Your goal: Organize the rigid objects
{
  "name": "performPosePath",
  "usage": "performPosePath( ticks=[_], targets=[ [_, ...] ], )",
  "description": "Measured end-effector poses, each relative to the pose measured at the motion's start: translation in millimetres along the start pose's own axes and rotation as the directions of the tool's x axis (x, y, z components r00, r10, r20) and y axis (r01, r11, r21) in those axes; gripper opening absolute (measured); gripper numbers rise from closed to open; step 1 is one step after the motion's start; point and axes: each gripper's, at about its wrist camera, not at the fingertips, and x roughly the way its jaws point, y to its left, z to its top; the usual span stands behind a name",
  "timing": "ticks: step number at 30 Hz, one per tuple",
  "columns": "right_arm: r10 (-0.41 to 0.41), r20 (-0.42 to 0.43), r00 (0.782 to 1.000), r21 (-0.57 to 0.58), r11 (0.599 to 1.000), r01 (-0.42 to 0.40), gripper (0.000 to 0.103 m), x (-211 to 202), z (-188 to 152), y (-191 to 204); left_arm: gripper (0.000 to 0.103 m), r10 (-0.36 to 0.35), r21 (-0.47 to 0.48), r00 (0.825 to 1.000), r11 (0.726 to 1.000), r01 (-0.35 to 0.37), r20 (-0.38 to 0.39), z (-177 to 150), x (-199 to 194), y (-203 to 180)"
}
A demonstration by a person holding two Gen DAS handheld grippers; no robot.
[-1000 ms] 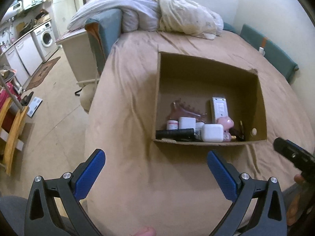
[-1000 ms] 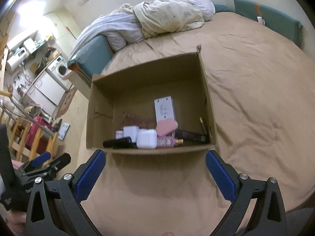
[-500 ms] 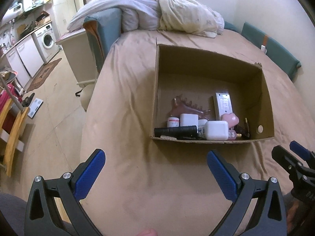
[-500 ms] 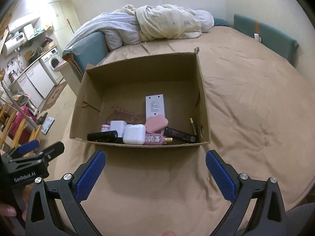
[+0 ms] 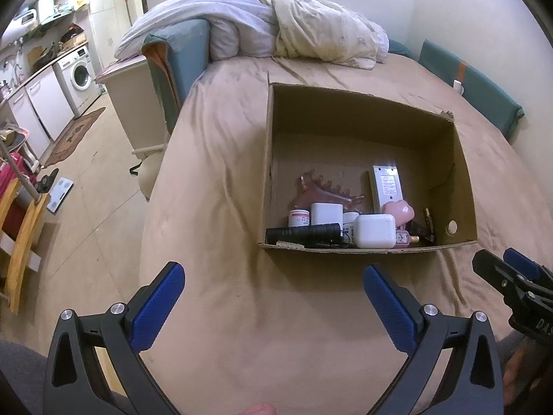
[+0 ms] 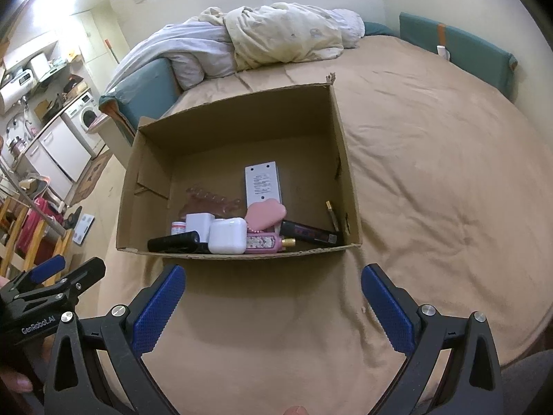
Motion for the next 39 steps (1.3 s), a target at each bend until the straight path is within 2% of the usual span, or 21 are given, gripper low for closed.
performPosePath(
  ticks=[39],
  targets=[
    [-0.007,0.001,1.000,0.000,1.000,0.007,0.103,-1.2,-1.1,-3.5,0.103,-0.007,0.017,1.000,1.000,0.007,-0.010,-3.2,1.2,-3.8]
  ],
)
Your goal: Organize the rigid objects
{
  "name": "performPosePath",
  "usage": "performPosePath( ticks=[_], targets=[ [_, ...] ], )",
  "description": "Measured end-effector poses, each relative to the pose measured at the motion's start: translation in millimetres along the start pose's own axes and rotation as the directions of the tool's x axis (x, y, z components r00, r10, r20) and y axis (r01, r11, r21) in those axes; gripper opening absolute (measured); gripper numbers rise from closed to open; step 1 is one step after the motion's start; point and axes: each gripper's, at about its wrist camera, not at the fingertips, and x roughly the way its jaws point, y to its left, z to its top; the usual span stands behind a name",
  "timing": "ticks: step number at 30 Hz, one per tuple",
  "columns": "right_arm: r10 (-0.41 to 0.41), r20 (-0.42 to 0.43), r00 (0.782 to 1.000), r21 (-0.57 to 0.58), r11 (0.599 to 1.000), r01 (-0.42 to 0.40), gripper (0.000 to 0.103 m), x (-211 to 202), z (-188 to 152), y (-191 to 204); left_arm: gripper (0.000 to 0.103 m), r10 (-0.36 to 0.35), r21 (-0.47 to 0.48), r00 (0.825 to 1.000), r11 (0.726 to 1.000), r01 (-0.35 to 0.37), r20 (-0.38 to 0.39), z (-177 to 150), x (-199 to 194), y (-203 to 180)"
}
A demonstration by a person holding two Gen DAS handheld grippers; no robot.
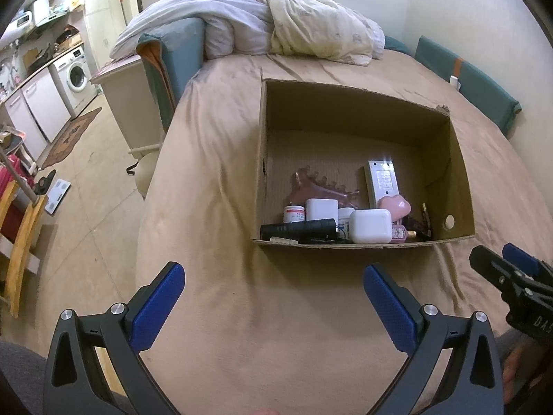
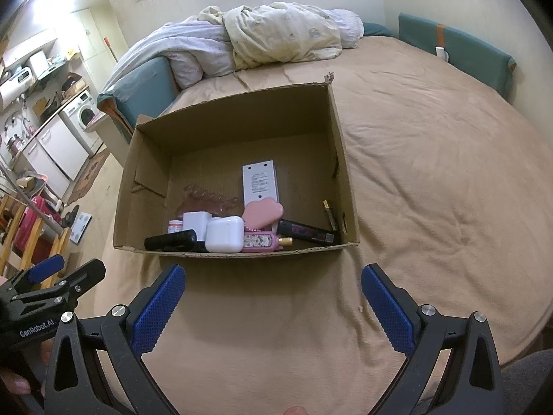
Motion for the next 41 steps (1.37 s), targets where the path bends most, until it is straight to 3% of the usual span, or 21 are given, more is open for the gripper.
performPosePath(
  ticks=[41],
  targets=[
    [0.006,0.001,1.000,-0.009,1.000,-0.006,0.103,-0.9,0.9,0.2,0.103,0.002,0.006,1.000,1.000,-0.002,-0.014,-1.8,5.6,5.0]
  ],
)
